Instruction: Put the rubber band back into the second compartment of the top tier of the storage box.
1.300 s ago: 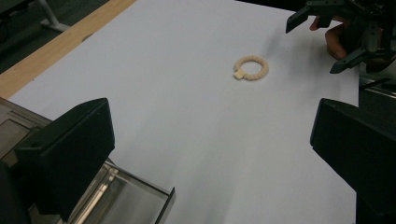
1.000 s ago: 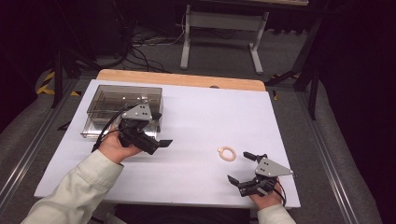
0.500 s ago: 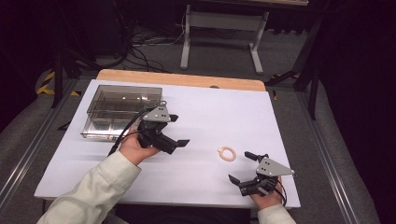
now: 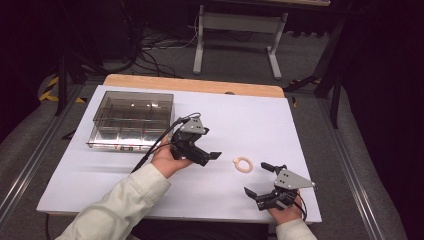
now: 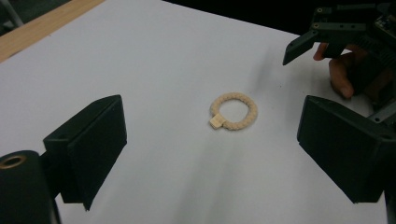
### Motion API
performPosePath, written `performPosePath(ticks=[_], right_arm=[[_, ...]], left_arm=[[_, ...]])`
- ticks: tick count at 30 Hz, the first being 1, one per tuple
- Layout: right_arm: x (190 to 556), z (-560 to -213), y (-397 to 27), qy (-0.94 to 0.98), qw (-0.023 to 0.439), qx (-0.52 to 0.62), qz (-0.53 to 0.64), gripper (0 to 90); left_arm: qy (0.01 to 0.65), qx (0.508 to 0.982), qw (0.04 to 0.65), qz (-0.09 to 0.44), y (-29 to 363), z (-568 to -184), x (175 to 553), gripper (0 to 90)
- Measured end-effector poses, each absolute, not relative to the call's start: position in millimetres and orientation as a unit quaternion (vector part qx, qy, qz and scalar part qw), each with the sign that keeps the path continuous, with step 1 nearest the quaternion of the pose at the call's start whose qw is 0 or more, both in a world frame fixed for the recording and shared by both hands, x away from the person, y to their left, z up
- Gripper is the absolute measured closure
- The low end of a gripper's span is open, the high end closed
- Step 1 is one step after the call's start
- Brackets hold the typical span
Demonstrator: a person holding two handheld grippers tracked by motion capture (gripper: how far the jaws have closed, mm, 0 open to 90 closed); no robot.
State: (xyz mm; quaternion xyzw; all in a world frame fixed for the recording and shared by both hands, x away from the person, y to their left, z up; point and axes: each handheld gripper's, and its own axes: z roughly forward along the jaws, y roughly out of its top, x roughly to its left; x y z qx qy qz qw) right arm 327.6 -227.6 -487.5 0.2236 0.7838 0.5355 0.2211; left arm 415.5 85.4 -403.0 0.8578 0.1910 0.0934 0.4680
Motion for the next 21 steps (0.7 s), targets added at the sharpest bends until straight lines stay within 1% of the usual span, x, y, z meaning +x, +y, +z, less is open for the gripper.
performPosePath(ticks=[4,17,21], right_arm=[[327.4,-487.6,-227.1,0.782,0.218,0.225,0.538,0.6],[327.4,-487.7,-227.6,0.784,0.217,0.225,0.536,0.6],[327.3,-487.7,-227.5,0.785,0.217,0.224,0.536,0.6]], left_arm=[[0.192,0.858,0.470,0.076,73.6,-413.8,419.6,10.5],[0.190,0.864,0.462,0.062,43.1,-439.7,427.4,16.5],[0.193,0.866,0.457,0.058,32.9,-446.3,430.0,20.0]])
